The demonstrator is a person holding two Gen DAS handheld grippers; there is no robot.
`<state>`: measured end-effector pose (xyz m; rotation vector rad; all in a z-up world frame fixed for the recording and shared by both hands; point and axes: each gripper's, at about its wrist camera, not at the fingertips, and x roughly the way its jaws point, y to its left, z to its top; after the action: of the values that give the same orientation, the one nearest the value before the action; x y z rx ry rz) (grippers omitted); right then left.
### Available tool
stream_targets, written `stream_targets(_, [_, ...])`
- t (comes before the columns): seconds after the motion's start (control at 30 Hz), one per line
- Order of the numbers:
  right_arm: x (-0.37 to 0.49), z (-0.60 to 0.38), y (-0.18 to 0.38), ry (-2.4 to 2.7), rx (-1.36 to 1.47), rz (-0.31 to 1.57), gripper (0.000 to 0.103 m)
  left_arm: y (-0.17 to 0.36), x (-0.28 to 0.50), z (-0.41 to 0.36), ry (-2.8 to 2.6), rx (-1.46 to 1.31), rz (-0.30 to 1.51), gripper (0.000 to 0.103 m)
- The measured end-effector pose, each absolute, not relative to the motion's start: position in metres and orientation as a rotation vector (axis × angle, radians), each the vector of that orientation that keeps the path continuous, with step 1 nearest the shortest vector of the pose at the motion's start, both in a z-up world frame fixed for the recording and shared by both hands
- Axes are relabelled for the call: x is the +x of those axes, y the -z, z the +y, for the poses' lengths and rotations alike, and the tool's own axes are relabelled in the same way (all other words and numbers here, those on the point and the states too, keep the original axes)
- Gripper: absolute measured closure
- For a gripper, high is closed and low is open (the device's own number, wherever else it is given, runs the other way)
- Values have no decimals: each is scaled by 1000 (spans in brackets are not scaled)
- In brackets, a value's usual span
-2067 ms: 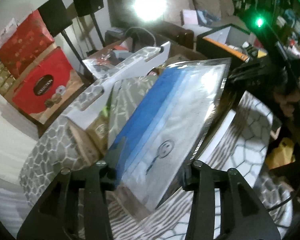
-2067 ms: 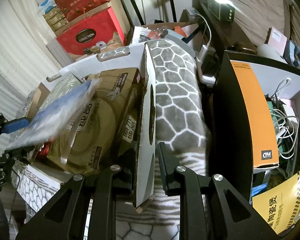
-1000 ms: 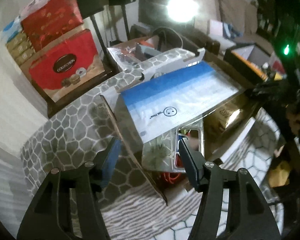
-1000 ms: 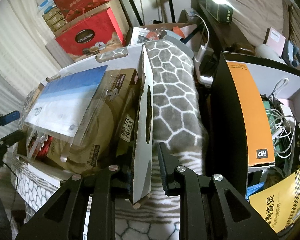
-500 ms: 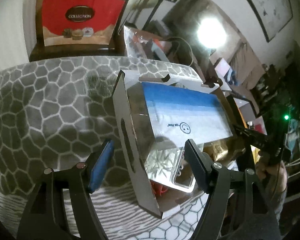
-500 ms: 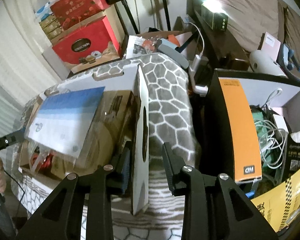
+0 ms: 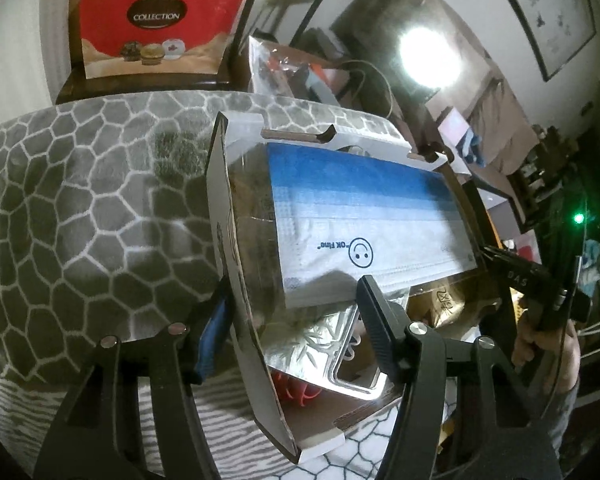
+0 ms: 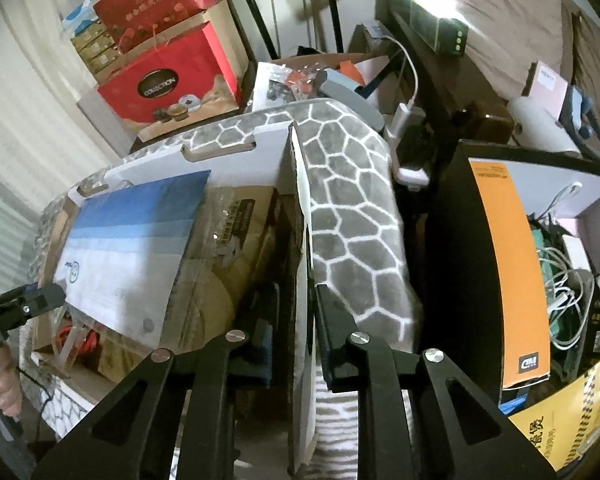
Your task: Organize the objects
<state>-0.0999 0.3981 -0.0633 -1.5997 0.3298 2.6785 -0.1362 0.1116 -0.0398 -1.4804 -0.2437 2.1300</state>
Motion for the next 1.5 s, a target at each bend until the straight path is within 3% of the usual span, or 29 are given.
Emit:
stream_targets(0.6, [-101,368,57,-2707,-1603,268,84,22,-126,86,-2228,-1444,-302,46])
stream_targets(1.5, [-106,294,64,-2785,-1648,245,84,44,-124,5,-2284,-1494,-478,47])
